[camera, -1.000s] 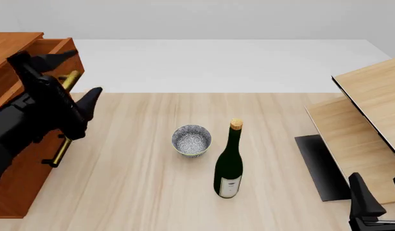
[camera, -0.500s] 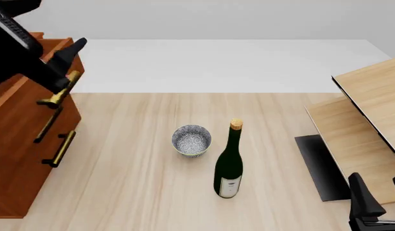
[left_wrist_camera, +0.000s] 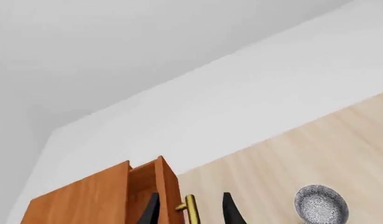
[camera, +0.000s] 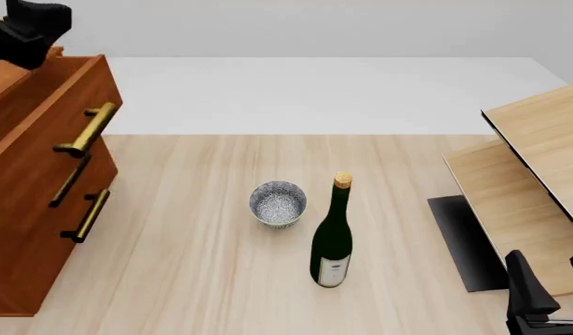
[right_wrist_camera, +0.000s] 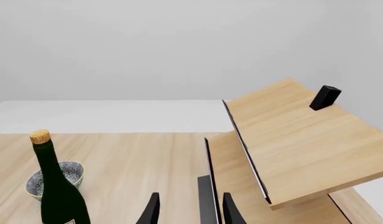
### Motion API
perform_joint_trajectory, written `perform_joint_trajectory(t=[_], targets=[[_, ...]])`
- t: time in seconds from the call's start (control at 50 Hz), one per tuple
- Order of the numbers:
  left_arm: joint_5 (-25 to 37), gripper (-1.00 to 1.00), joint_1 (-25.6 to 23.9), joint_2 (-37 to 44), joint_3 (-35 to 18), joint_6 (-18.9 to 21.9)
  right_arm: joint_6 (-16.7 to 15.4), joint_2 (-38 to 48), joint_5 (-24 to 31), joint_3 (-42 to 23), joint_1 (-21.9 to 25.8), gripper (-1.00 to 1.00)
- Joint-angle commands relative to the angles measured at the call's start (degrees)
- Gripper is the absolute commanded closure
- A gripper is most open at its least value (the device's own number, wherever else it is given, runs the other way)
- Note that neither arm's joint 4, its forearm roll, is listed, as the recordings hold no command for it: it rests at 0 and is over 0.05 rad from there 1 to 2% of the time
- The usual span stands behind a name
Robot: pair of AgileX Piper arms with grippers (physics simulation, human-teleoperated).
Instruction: Close the bottom drawer of the cabinet and open the top drawer.
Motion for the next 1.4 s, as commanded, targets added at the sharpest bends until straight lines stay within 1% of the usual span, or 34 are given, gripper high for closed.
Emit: perform_joint_trajectory(t=[0.02, 0.04, 0.1, 0.14, 0.16, 0.22, 0.26, 0.32, 0.36, 0.4, 0.42, 0.44, 0.54, 0.58, 0.72, 0.98, 1.12, 1.14, 1.18, 1.4], targets=[[8.1, -1.00, 4.3, 2.6, -5.6, -10.3, -0.1, 0.0, -0.1, 0.0, 0.0, -1.00], [8.0, -1.00, 5.2, 2.3, -5.6, -9.4, -0.1, 0.0, -0.1, 0.0, 0.0, -1.00], [9.4, -1.00, 5.1, 3.1, -6.2, -11.6, -0.2, -0.1, 0.0, 0.0, 0.0, -1.00], [9.1, -1.00, 5.6, 2.5, -5.5, -11.2, -0.2, -0.1, 0.0, 0.0, 0.0, -1.00], [9.9, -1.00, 5.3, 3.1, -5.1, -12.5, -0.2, -0.1, 0.0, 0.0, 0.0, -1.00], [10.4, -1.00, 5.1, 3.5, -4.3, -14.3, -0.2, -0.2, 0.0, 0.0, 0.0, -1.00], [10.1, -1.00, 5.4, 3.3, -3.5, -14.4, -0.3, -0.2, 0.1, 0.0, 0.0, -1.00], [10.2, -1.00, 5.9, 3.5, -3.1, -15.5, -0.3, -0.2, 0.1, 0.0, 0.1, -1.00], [9.8, -1.00, 7.3, 3.3, -2.5, -15.4, -0.3, -0.2, 0.1, 0.0, 0.1, -1.00], [9.6, -1.00, 7.4, 3.4, -2.1, -15.4, -0.3, -0.2, 0.1, 0.0, 0.0, -1.00], [9.5, -1.00, 9.1, 3.4, -1.6, -16.4, -0.4, -0.2, 0.1, 0.0, 0.0, -1.00], [9.1, -1.00, 8.9, 3.2, -1.2, -15.5, -0.4, -0.2, 0.1, 0.0, 0.0, -1.00], [8.9, -1.00, 9.3, 3.2, 0.0, -16.2, -0.5, -0.2, 0.1, 0.0, 0.1, -1.00], [8.5, -1.00, 11.0, 2.9, 0.9, -16.0, -0.5, -0.2, 0.1, 0.0, 0.2, -1.00], [7.7, -1.00, 13.3, 2.5, 1.4, -15.2, -0.6, -0.2, 0.1, 0.0, 0.2, -1.00], [5.4, -1.00, 14.9, 3.0, 5.3, -15.5, -0.8, -0.2, 0.1, 0.1, 0.2, -1.00], [4.8, -1.00, 14.8, 3.4, 6.7, -16.3, -0.8, -0.2, 0.1, 0.1, 0.1, -1.00], [4.8, -1.00, 15.1, 3.7, 7.0, -17.0, -0.8, -0.2, 0.1, 0.1, 0.1, -1.00], [4.5, -1.00, 14.9, 3.5, 7.2, -16.8, -0.8, -0.2, 0.1, 0.1, 0.1, -1.00], [3.5, -1.00, 15.0, 3.7, 10.4, -19.2, -0.8, -0.2, 0.1, 0.1, 0.2, -1.00]])
